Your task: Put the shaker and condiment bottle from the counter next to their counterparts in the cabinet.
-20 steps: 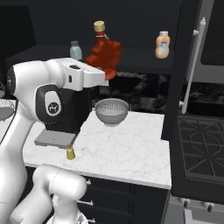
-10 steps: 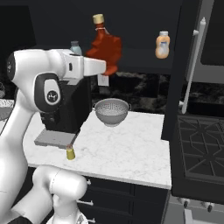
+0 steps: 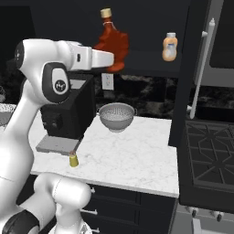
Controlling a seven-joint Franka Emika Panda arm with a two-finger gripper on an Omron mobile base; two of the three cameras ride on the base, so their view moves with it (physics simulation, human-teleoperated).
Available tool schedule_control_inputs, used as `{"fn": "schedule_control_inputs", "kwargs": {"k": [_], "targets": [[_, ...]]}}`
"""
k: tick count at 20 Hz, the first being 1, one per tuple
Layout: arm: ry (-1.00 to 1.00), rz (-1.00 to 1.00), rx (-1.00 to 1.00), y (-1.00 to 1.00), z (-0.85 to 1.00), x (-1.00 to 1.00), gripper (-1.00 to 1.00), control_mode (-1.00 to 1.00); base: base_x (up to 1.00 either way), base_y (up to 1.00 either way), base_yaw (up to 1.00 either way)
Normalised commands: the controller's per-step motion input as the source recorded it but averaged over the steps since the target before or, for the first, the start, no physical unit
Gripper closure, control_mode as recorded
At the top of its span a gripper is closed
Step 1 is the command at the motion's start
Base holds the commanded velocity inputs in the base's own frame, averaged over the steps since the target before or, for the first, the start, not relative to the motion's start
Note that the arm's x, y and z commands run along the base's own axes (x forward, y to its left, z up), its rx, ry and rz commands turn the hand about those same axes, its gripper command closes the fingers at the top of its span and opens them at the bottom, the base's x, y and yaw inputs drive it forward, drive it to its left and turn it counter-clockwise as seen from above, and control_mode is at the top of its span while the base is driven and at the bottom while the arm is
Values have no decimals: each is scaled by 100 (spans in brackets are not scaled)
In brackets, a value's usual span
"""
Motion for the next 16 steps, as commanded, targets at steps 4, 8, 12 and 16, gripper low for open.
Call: {"fn": "schedule_control_inputs", "kwargs": {"k": [4,8,12,16], "targets": [[0,0,0,-3,3,41,100,-100,0,0,0],[0,0,1,-9,0,50,100,-100,0,0,0],[0,0,3,-13,0,45,100,-100,0,0,0],[0,0,1,-13,0,39,100,-100,0,0,0]]}}
